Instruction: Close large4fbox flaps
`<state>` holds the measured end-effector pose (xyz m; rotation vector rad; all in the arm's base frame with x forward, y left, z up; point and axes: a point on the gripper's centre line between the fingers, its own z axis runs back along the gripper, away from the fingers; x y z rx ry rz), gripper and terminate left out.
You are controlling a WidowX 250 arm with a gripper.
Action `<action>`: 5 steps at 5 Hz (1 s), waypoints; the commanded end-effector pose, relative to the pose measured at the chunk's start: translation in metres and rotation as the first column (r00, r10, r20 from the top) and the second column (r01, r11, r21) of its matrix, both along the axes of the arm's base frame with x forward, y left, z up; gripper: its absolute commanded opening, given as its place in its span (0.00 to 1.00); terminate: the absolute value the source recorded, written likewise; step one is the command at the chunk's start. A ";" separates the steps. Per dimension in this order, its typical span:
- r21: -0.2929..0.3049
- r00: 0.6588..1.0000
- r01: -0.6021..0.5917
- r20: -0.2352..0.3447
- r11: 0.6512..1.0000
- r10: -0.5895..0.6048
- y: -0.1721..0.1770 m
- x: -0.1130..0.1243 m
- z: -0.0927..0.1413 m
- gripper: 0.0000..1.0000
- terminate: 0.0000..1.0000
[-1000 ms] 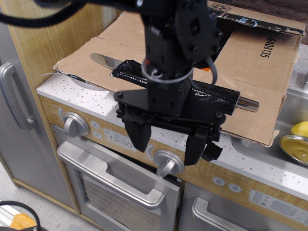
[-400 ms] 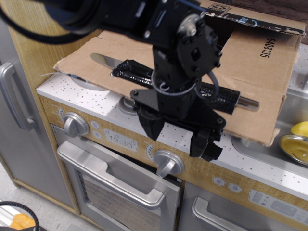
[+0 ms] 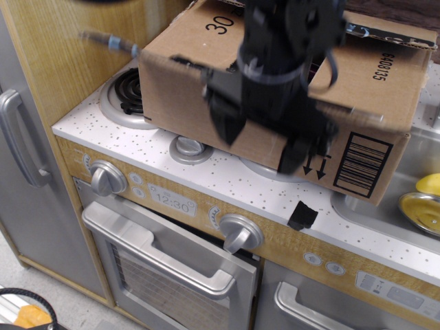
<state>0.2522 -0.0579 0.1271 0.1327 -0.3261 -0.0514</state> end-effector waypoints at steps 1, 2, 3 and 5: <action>0.062 0.992 0.117 0.038 0.991 -0.120 0.006 0.044 0.044 1.00 0.00; 0.065 0.985 0.167 0.032 0.984 -0.169 0.011 0.066 0.054 1.00 0.00; 0.026 0.979 0.202 0.007 0.979 -0.203 0.015 0.091 0.056 1.00 0.00; -0.061 0.969 0.244 0.039 0.968 -0.242 0.019 0.118 0.032 1.00 0.00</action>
